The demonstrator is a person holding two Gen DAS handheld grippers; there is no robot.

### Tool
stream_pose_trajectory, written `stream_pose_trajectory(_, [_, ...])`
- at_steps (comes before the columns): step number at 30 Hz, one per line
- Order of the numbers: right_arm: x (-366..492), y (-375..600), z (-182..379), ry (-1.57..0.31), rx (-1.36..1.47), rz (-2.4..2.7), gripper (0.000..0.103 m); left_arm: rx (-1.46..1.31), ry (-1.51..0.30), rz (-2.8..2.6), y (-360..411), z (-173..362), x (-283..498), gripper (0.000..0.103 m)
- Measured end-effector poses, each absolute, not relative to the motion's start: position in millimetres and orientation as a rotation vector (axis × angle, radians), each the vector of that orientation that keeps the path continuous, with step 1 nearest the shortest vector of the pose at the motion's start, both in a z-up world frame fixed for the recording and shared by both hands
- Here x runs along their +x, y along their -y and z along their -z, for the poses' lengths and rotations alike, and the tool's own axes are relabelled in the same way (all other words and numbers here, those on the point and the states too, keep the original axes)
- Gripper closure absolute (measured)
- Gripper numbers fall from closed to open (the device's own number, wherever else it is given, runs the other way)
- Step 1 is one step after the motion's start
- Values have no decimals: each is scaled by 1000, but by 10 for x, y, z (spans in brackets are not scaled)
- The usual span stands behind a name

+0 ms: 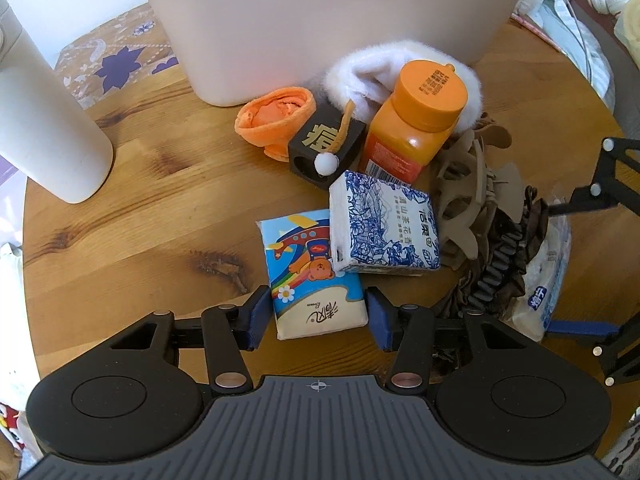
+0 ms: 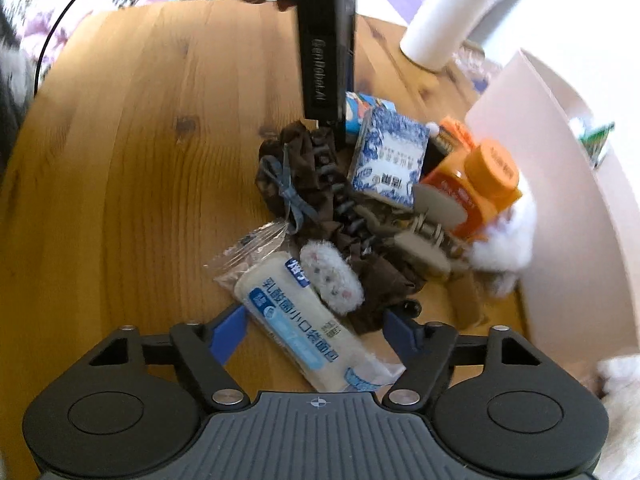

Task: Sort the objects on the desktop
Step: 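Grasp the cartoon tissue pack with the left tool while the right tool grasps the wrapped bread roll, then carry the tissue pack and bread roll into the basket and release both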

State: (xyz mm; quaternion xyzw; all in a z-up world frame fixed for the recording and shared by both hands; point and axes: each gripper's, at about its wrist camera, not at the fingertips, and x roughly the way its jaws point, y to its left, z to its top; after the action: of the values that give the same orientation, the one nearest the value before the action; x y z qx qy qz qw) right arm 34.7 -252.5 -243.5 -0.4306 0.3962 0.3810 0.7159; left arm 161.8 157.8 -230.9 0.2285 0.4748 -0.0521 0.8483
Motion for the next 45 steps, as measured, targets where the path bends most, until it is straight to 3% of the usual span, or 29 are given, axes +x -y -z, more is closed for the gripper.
stream_pose_trajectory(5, [367, 2562, 2406, -927, -902, -860, 66, 494, -986, 124, -1573, 2316, 1587, 53])
stream_pose_trajectory(11, [311, 2658, 2371, -958, -870, -840, 78, 495, -986, 152, -1594, 2325, 1567, 55])
stream_pose_trajectory(33, [410, 3251, 1840, -869, -661, -655, 79, 461, -884, 182, -1800, 2019, 1406, 57])
stream_pose_trajectory(45, [622, 3379, 1534, -788, -631, -582, 79, 468, -739, 265, -1783, 1544, 1370, 57])
